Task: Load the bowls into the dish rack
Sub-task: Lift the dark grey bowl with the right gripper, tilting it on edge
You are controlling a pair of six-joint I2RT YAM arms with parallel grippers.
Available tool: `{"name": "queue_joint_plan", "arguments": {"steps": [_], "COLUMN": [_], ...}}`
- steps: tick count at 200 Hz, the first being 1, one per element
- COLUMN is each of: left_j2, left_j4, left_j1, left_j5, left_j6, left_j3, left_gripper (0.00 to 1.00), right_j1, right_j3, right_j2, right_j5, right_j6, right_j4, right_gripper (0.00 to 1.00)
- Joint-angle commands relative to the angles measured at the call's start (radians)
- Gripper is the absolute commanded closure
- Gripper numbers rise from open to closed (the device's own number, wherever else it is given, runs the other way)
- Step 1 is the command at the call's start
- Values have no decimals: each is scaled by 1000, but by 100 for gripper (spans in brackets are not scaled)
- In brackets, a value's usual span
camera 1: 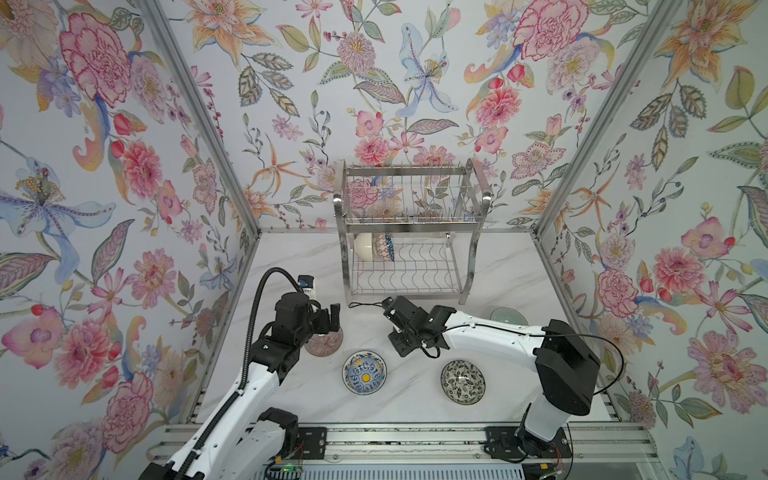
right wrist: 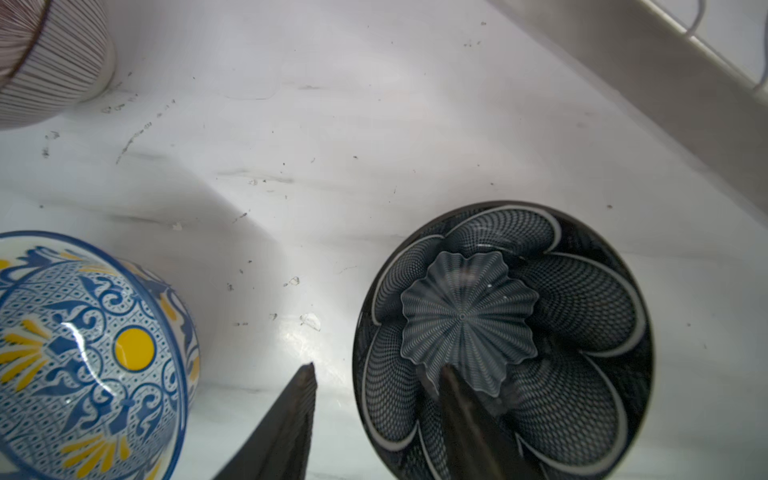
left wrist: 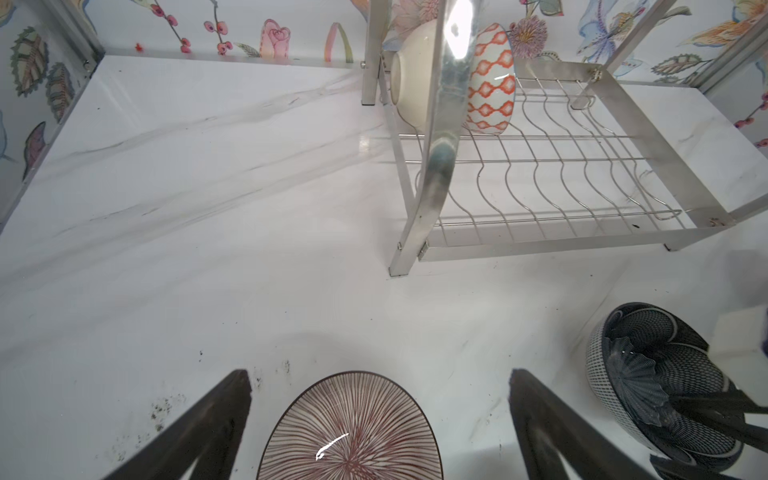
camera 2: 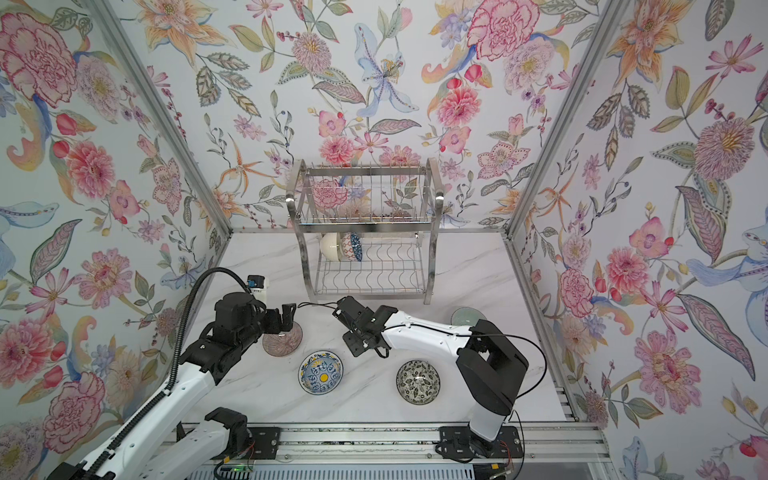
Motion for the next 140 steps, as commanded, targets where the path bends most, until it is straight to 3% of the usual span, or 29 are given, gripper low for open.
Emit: {"name": "queue_joint_plan", "arguments": {"steps": [1, 54, 140], "left_j2": [6, 7, 21], "left_j4": [-48, -71, -71], "left_j1": [14, 43, 62], "left_j5": [-57, -94, -67], "left_j6": [-30, -45, -53], "left_j3": [30, 41, 45], "left_gripper": [1, 1, 1], "right_j1": [12, 32, 43], "right_j3": [38, 96, 180], "right_j2": [31, 113, 209], "right_j5": [40, 117, 175], "right_j6": [-15, -46, -74], "right_j4": [-42, -94, -172], "right_gripper": [50, 53, 65]}}
